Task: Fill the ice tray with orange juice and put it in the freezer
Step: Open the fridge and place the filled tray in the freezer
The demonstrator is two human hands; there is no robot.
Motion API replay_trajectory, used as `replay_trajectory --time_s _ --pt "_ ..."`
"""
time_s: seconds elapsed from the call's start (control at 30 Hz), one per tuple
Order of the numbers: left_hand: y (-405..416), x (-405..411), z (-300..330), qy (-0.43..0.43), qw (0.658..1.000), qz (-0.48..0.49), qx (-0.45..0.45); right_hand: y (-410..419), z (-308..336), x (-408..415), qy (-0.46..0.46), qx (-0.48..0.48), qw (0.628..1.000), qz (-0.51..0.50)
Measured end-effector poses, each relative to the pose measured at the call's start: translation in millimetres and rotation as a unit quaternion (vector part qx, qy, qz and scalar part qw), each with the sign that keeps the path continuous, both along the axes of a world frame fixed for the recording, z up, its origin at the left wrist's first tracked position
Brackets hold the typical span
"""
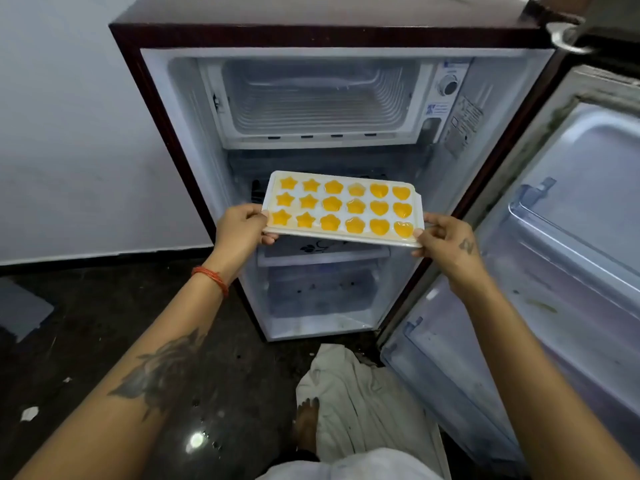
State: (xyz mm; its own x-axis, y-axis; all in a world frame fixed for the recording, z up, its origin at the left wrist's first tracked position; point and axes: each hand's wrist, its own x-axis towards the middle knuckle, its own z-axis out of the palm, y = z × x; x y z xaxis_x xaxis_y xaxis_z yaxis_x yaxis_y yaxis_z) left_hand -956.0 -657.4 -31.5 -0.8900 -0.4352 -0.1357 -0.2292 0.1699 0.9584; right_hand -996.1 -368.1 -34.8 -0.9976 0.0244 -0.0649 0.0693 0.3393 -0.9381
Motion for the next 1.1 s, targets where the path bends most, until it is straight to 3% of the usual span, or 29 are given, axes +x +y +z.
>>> replay_trajectory --time_s 0.47,1.1 --pt "-39 -94 40 0.017 0.994 0.044 0.102 -52 34 -131 0.037 -0.006 0.999 0.030" --pt "-50 -182 35 0.035 0.961 0.138 0.236 -95 31 -247 -0.021 -0.058 0.998 -0.007"
